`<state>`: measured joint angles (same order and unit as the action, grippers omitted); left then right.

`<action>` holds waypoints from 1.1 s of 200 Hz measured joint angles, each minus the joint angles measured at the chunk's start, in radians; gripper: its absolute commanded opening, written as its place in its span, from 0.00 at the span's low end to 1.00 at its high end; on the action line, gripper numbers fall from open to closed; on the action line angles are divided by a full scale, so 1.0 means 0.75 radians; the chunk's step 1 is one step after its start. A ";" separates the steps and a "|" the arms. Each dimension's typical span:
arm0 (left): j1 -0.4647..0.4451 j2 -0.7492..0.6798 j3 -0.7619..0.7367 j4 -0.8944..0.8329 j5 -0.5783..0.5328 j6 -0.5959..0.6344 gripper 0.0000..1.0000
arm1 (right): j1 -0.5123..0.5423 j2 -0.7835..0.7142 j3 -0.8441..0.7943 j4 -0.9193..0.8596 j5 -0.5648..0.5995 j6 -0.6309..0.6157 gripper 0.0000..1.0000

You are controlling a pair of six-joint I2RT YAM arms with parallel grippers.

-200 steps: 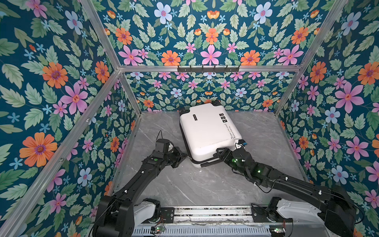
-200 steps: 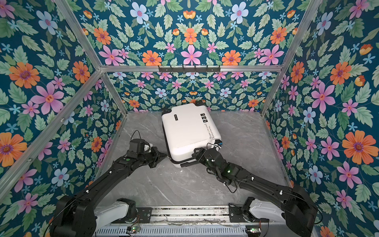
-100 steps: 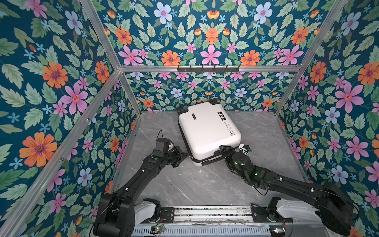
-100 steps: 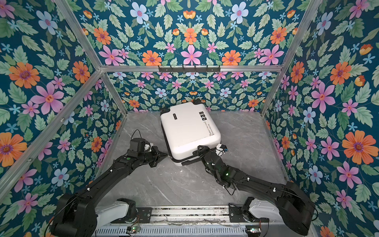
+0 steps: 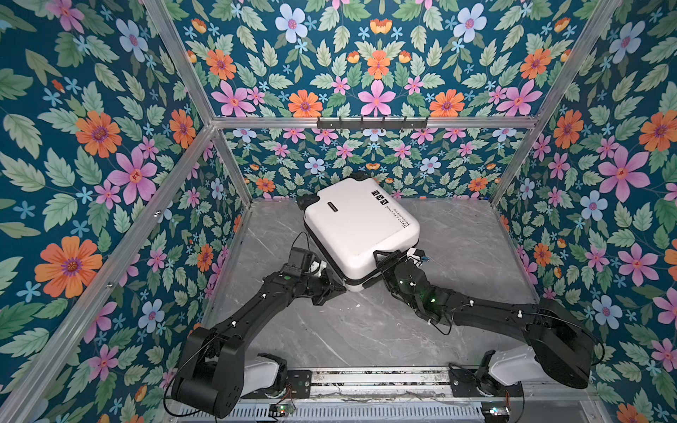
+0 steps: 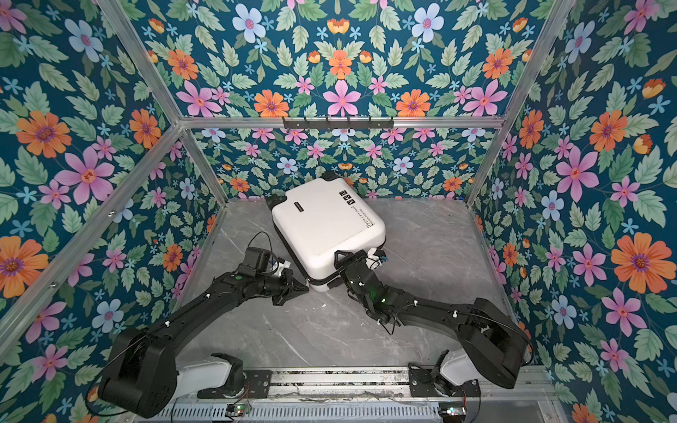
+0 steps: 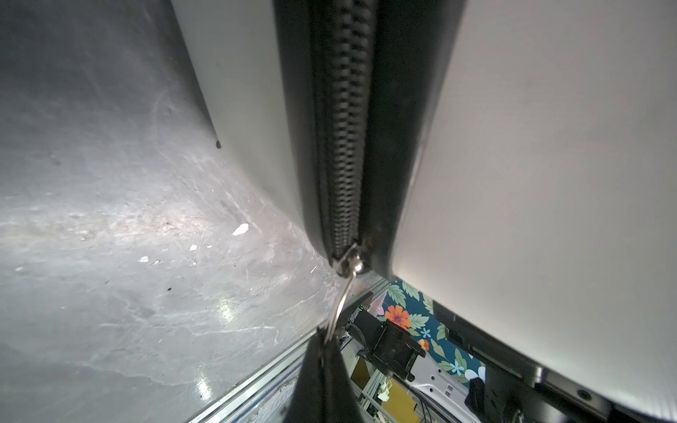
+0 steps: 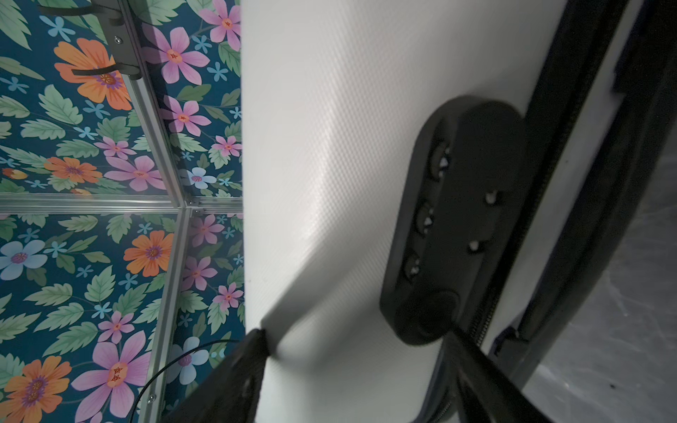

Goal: Pack the luggage

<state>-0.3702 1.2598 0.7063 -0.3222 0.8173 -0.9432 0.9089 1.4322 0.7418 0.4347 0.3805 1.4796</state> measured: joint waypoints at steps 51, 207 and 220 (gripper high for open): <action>-0.010 -0.045 0.014 0.004 0.024 -0.025 0.00 | 0.001 -0.177 -0.018 -0.181 -0.034 -0.105 0.63; -0.360 0.083 0.272 -0.070 -0.191 -0.026 0.00 | -0.132 -0.700 -0.261 -0.759 -0.085 -0.269 0.59; -0.393 0.091 0.291 -0.060 -0.210 -0.024 0.00 | -0.127 -0.677 -0.271 -0.738 -0.123 -0.238 0.52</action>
<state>-0.6647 1.3277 0.9249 -0.3668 0.6598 -0.9611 0.8139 0.9245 0.5388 -0.1188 0.2882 1.3014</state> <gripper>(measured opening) 0.050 0.576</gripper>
